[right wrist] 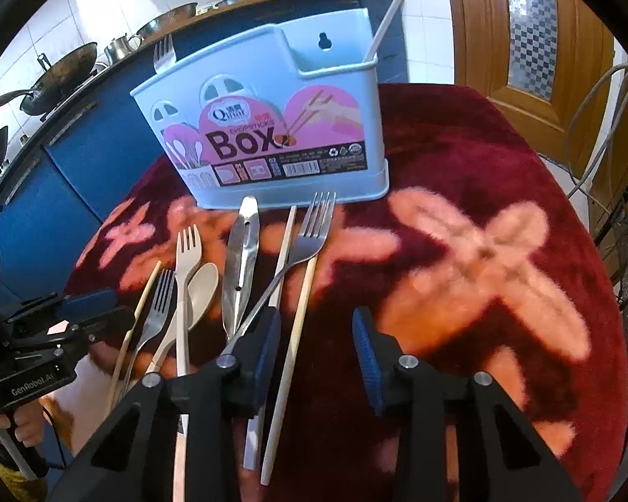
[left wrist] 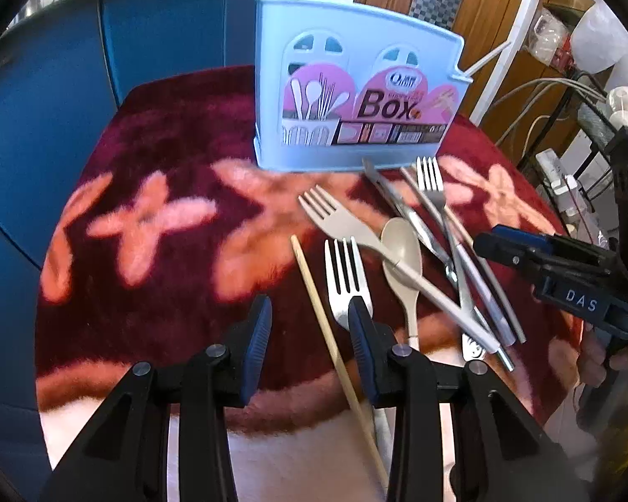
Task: Organize utensils
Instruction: 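Move both tools back down to the remaining utensils, then grasp a wooden chopstick with the left tool while the right tool grasps another wooden chopstick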
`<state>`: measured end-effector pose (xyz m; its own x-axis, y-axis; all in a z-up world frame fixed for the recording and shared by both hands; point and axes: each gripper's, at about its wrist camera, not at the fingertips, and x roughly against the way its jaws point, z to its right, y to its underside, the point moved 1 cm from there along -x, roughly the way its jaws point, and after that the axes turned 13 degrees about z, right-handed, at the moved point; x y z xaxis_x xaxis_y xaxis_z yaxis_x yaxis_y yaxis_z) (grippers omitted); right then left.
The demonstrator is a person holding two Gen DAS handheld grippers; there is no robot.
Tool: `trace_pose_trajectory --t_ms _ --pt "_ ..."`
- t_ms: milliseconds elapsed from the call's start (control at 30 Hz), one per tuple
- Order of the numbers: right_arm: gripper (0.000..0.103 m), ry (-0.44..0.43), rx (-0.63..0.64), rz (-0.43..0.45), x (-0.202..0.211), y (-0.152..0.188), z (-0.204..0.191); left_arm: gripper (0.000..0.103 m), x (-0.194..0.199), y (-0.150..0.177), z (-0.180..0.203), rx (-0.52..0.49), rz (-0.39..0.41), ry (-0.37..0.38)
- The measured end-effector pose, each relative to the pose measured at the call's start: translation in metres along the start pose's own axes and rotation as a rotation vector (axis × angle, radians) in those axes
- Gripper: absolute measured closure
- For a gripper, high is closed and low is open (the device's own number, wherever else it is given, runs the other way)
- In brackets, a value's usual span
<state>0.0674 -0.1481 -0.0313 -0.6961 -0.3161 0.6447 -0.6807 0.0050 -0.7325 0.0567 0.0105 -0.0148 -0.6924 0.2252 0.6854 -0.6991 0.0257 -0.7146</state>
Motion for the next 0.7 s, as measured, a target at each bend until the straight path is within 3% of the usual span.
trace_pose_trajectory --t_ms 367,467,500,600,700 --pt "0.070 0.028 0.032 -0.051 -0.011 0.000 -0.003 0.066 -0.005 0.009 0.002 -0.036 -0.039 -0.037" --pt "0.070 0.037 0.053 -0.069 -0.016 -0.001 -0.006 0.074 -0.005 0.010 0.002 -0.032 -0.039 -0.023" --pt "0.070 0.042 0.064 -0.075 -0.017 -0.002 -0.008 0.081 -0.005 0.009 0.002 -0.022 -0.041 -0.008" --pt "0.079 0.055 0.090 -0.090 -0.019 -0.003 -0.011 0.096 -0.006 0.008 0.003 0.006 -0.044 0.027" --pt "0.096 0.068 0.095 -0.109 -0.017 -0.004 -0.009 0.098 -0.007 0.006 0.002 0.025 -0.038 0.024"
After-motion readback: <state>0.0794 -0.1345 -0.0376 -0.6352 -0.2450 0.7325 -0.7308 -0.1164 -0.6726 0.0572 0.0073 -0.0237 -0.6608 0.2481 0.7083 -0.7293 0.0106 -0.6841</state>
